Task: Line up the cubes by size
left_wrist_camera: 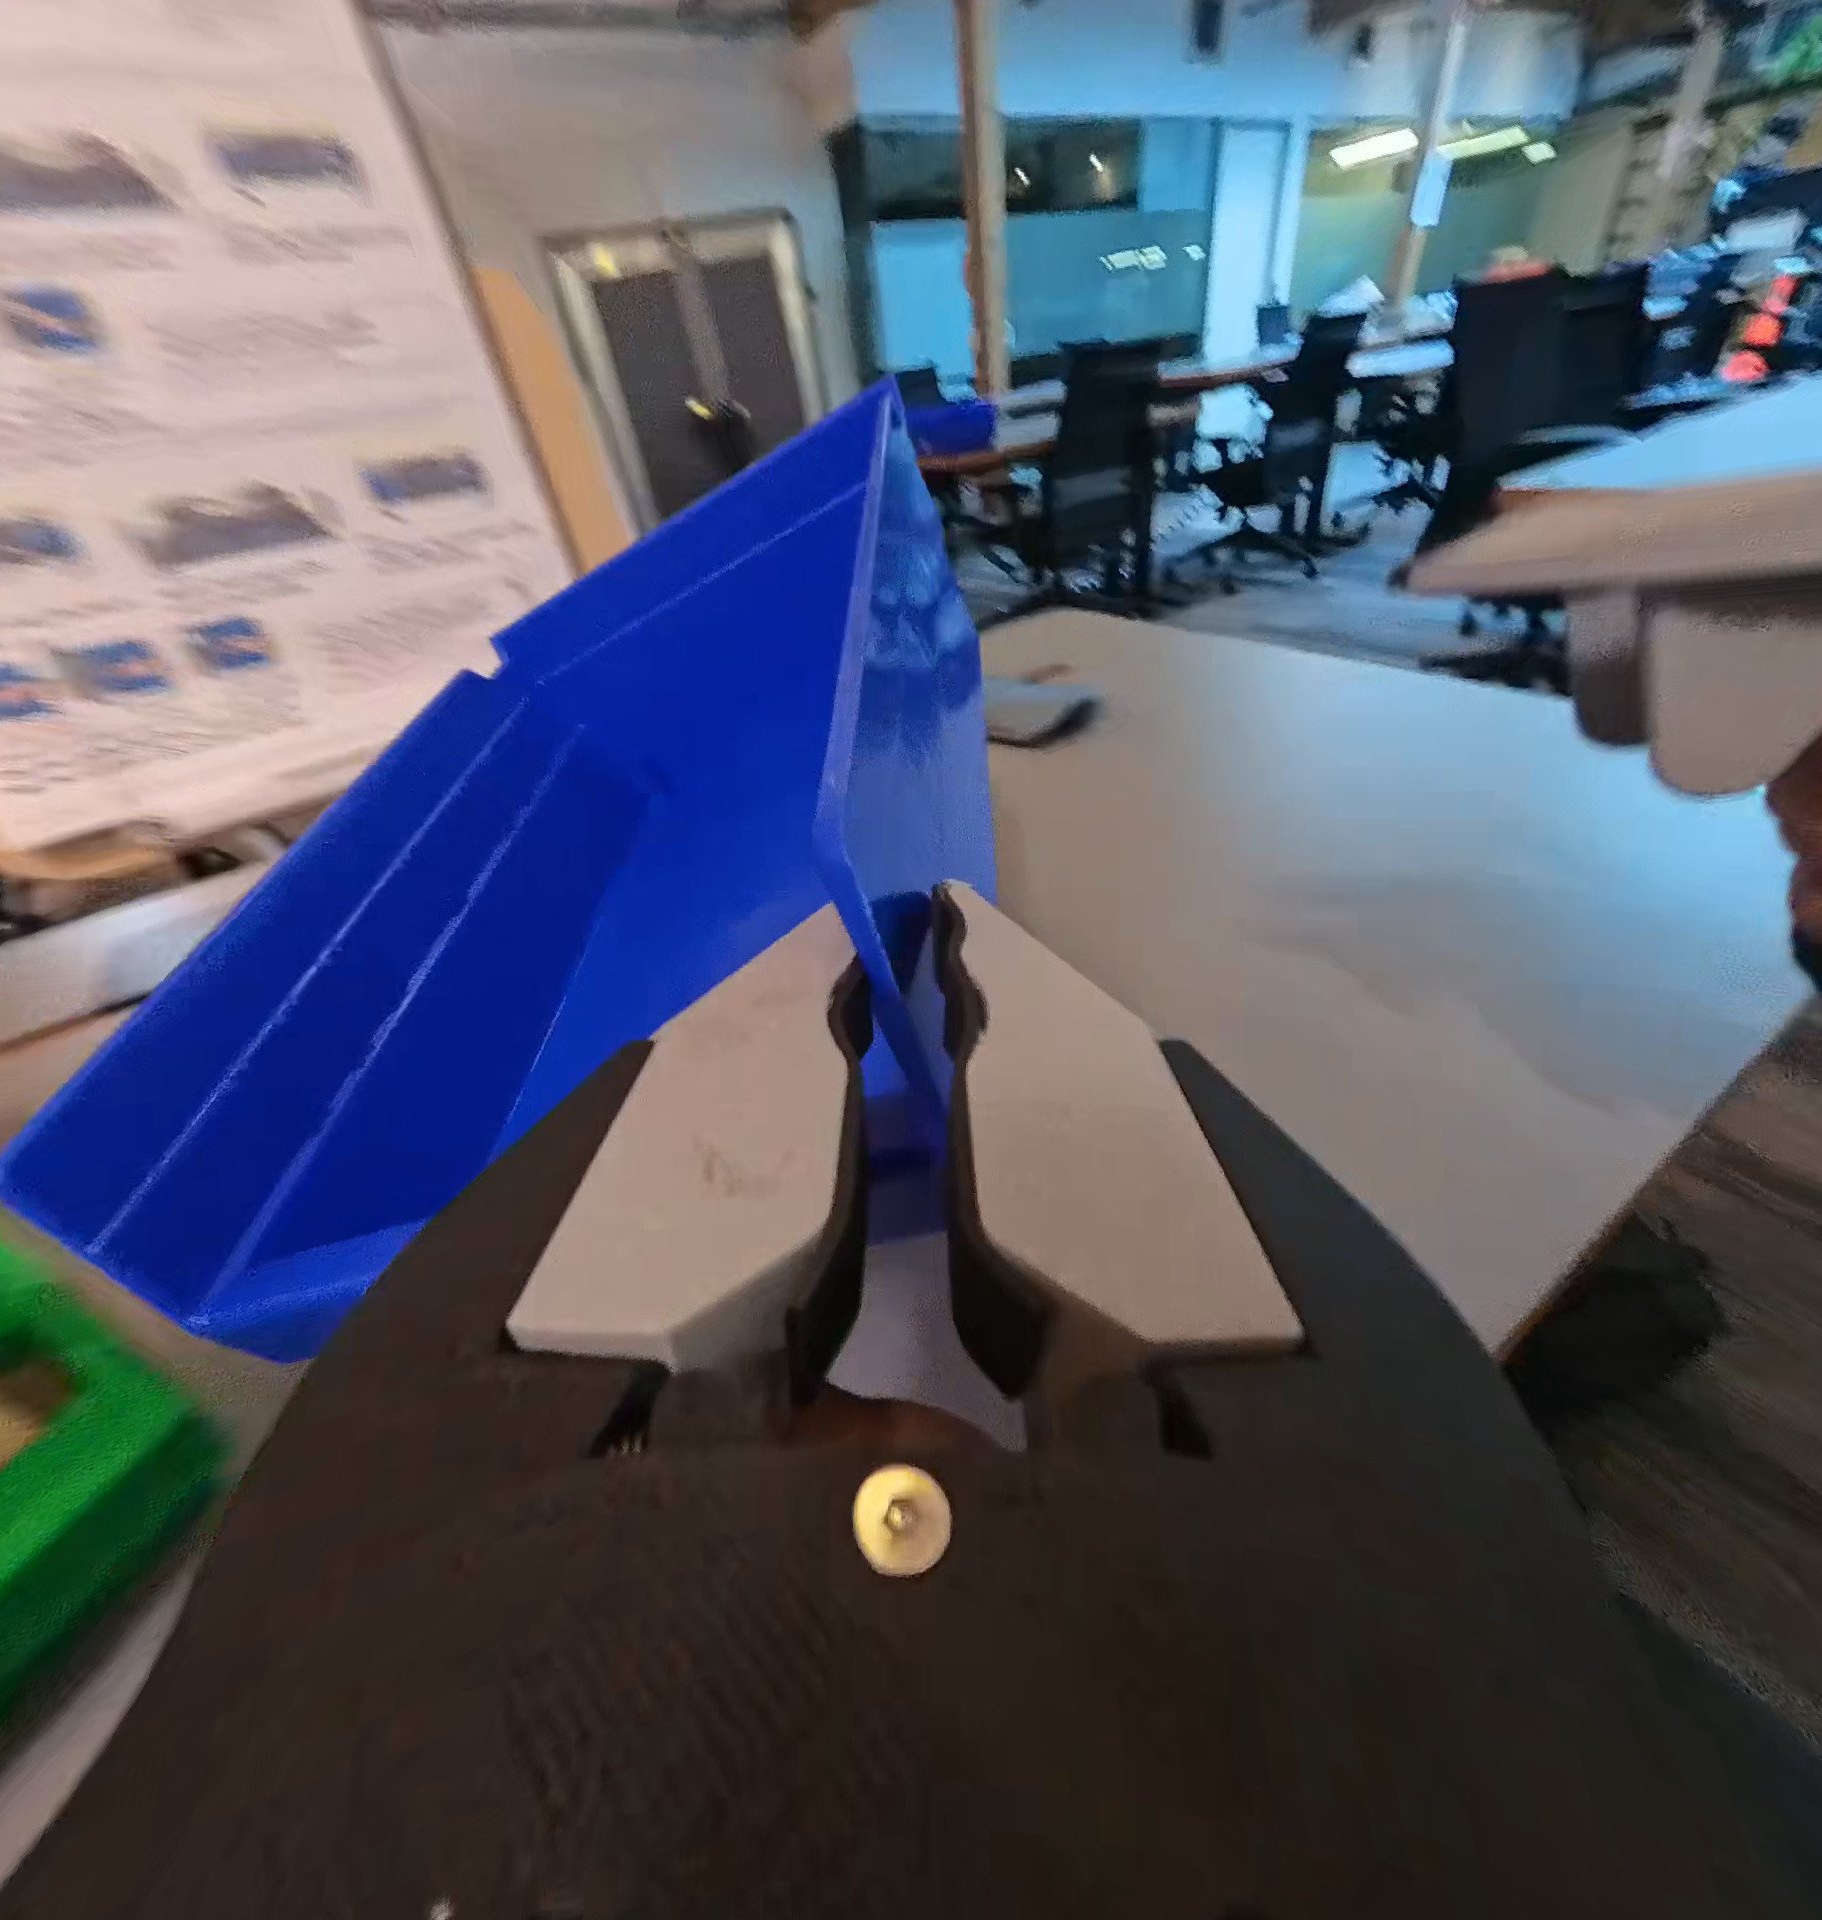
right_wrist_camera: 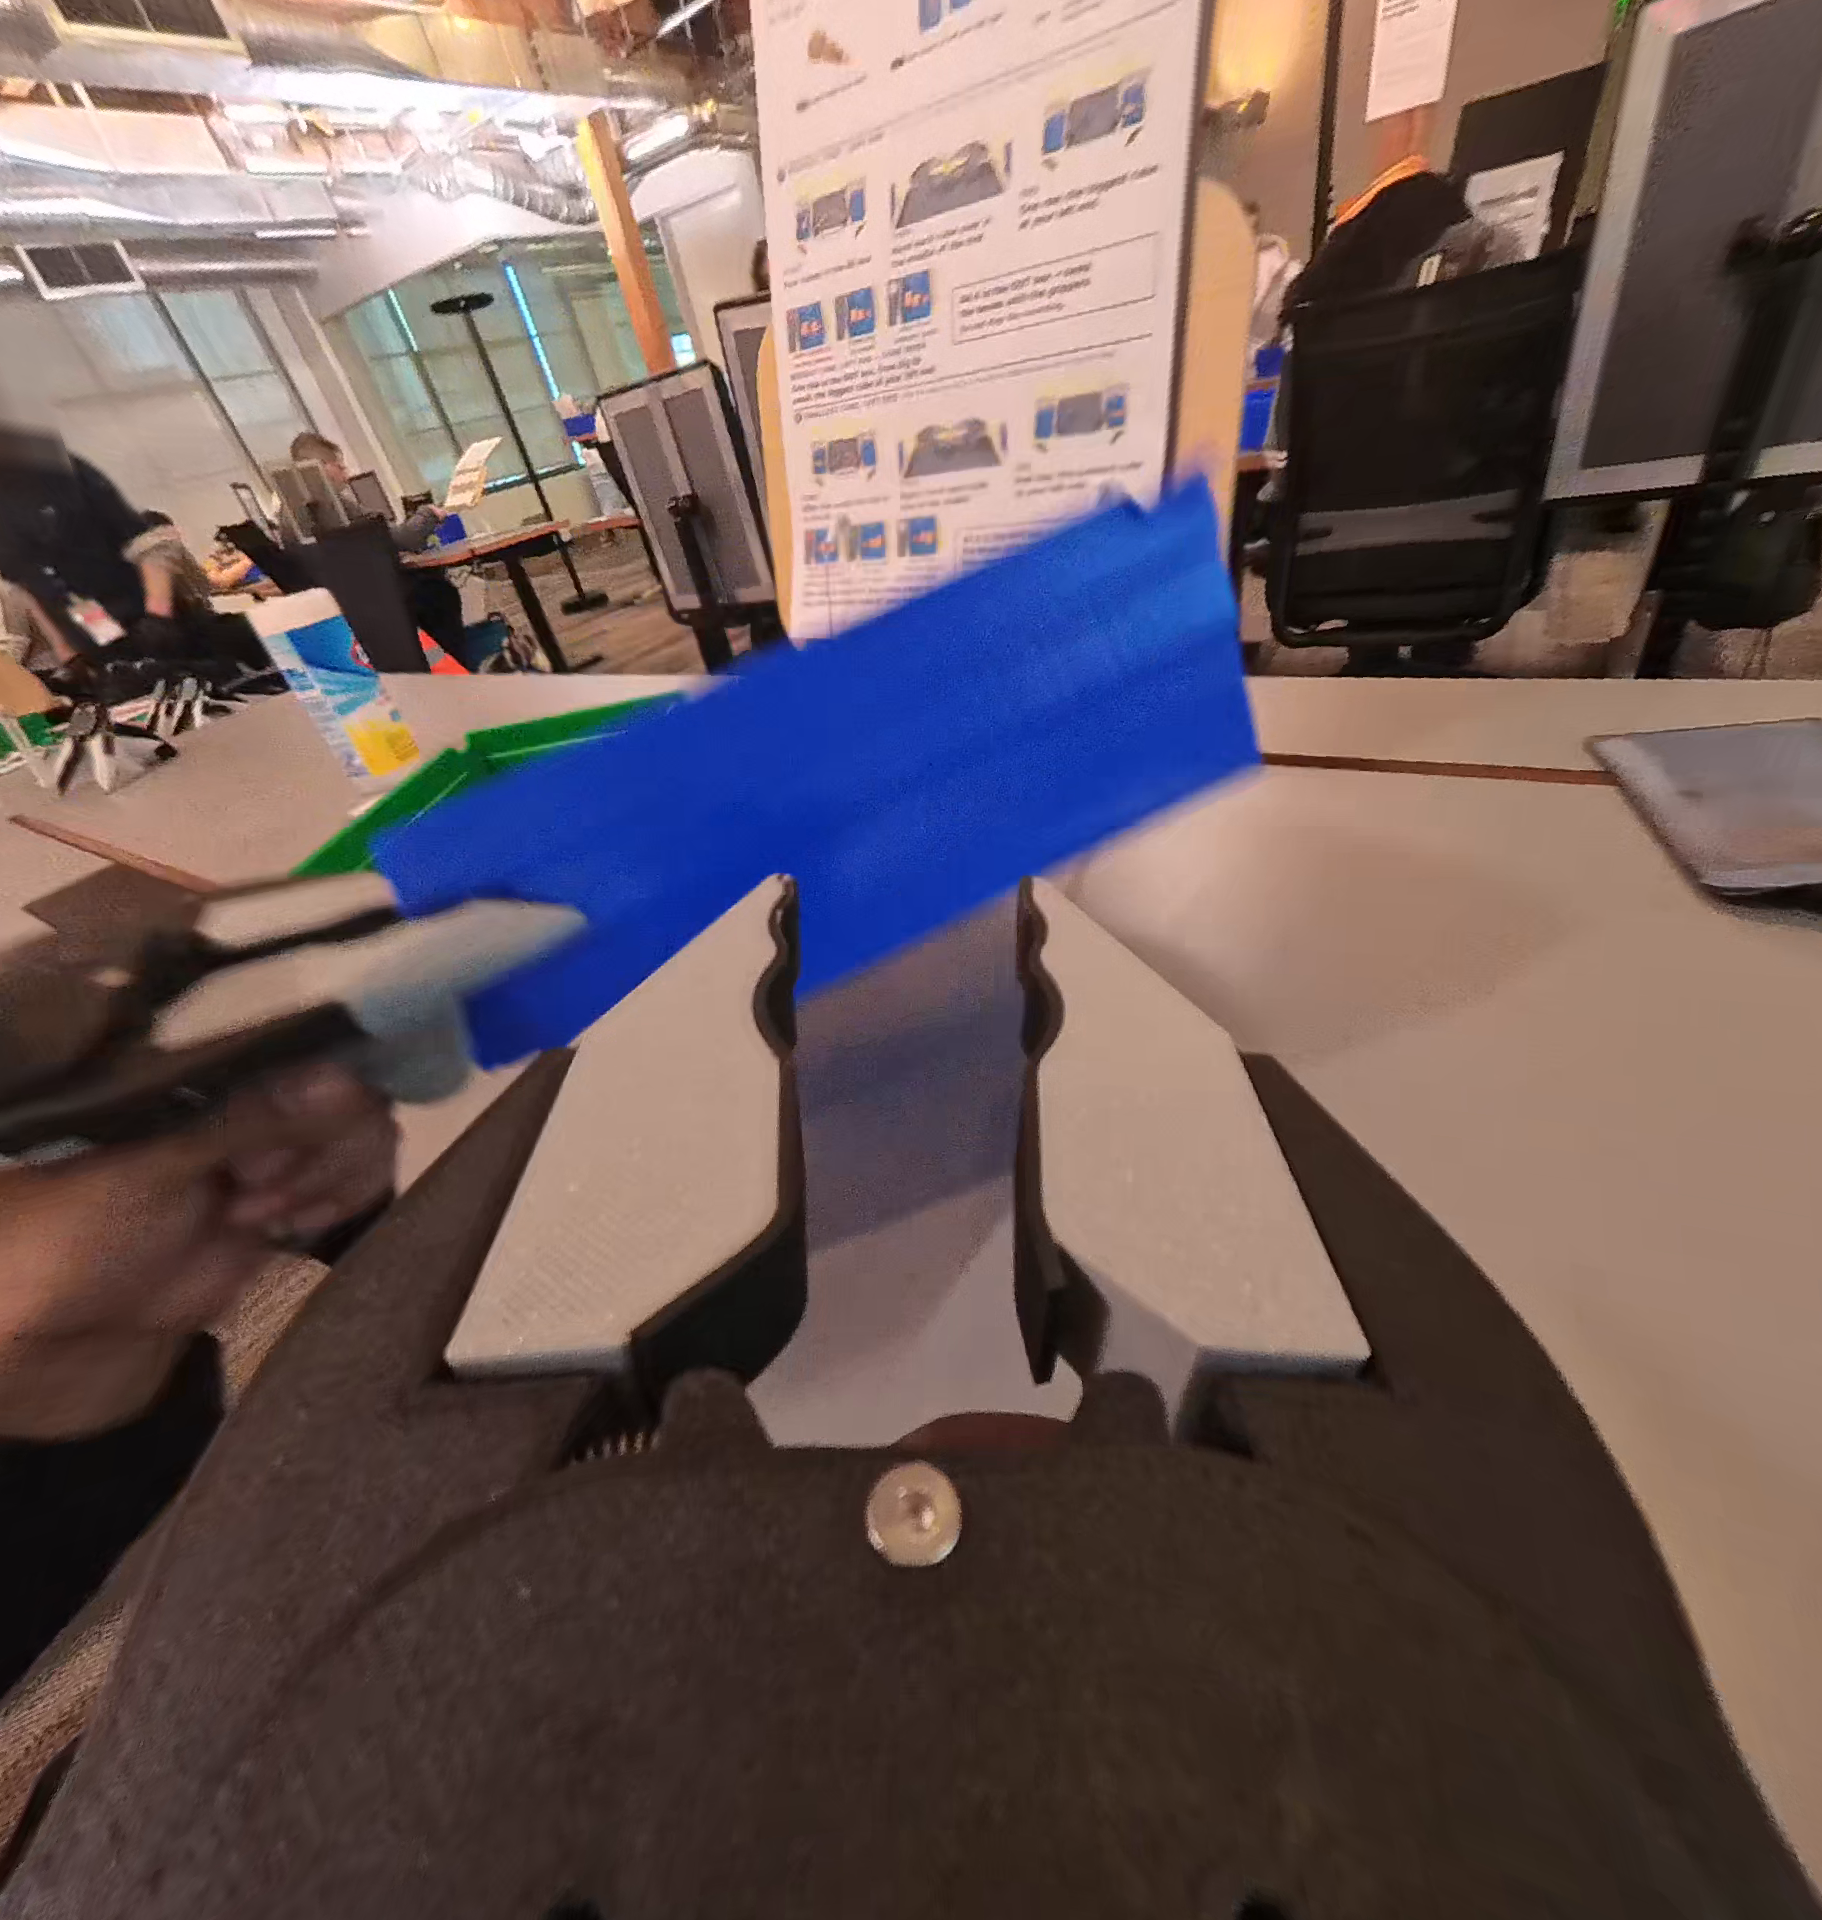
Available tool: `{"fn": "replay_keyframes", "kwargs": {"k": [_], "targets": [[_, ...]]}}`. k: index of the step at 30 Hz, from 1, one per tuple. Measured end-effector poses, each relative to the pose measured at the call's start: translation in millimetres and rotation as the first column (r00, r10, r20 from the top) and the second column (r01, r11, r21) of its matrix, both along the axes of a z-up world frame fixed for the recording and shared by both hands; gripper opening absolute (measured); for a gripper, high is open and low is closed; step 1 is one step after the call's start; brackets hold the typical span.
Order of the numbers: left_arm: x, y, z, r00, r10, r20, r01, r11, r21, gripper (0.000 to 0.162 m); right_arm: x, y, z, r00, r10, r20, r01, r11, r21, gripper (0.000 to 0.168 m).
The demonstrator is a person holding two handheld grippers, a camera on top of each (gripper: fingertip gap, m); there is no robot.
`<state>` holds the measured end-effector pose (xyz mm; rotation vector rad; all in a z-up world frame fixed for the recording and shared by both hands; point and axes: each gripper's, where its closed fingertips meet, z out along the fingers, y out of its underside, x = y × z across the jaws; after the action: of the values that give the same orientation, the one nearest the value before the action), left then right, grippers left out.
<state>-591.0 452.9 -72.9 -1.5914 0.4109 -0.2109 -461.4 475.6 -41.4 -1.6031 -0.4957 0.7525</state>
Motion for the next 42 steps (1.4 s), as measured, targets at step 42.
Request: {"fn": "replay_keyframes", "kwargs": {"k": [42], "targets": [[-290.0,-14.7,-147.0,0.925,0.323,-0.202,-0.380,0.811,-0.444,0.000,-109.5,7.5,-180.0,0.754,0.094,0.650,0.061,0.976,-0.211,0.000]]}}
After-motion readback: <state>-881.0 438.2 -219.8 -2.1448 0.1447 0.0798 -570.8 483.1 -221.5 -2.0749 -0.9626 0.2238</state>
